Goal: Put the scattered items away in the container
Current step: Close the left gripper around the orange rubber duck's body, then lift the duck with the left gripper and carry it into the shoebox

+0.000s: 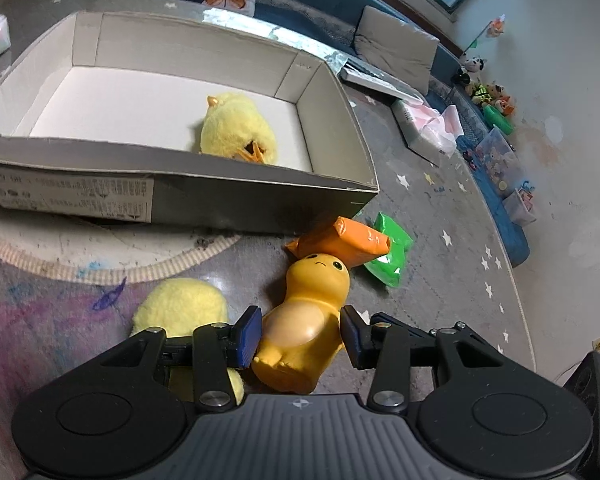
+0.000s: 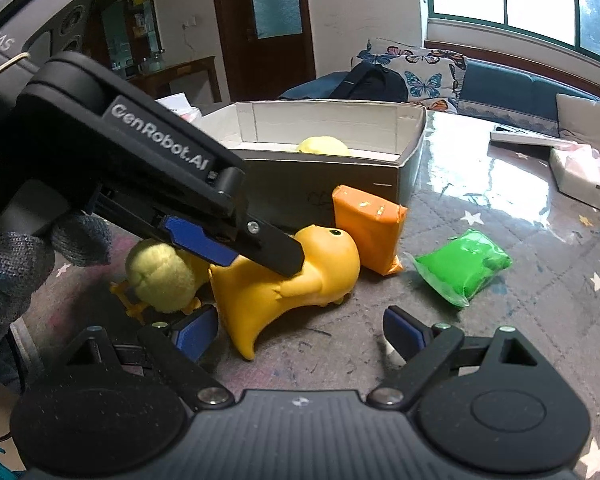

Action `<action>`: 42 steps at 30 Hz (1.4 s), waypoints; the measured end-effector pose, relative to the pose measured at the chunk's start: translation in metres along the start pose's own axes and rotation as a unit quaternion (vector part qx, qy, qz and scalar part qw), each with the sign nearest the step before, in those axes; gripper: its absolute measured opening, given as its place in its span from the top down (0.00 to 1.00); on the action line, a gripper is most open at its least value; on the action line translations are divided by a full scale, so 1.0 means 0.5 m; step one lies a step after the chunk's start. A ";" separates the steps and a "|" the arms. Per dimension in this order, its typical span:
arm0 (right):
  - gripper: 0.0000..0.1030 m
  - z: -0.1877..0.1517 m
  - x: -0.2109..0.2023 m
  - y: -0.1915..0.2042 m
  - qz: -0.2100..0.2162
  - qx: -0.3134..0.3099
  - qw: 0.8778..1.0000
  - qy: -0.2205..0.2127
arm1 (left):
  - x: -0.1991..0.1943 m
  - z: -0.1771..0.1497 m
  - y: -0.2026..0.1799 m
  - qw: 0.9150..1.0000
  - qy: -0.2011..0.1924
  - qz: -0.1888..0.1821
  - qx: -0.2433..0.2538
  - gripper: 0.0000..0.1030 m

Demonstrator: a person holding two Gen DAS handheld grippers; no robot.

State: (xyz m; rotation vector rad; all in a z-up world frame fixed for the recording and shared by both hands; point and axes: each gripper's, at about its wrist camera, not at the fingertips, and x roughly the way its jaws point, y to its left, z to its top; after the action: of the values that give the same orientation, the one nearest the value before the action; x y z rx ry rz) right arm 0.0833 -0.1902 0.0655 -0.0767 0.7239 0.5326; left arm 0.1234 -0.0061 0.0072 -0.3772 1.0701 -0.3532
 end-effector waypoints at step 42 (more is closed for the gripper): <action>0.43 0.010 0.004 0.026 0.035 -0.008 0.999 0.003 | -0.008 0.000 -0.012 1.000 -0.015 -0.005 0.004 0.60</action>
State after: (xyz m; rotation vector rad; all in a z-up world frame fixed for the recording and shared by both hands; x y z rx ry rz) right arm 0.0816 -0.1769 0.0695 -0.0674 0.7298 0.6061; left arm 0.1209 -0.0096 0.0132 -0.3796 1.0381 -0.3599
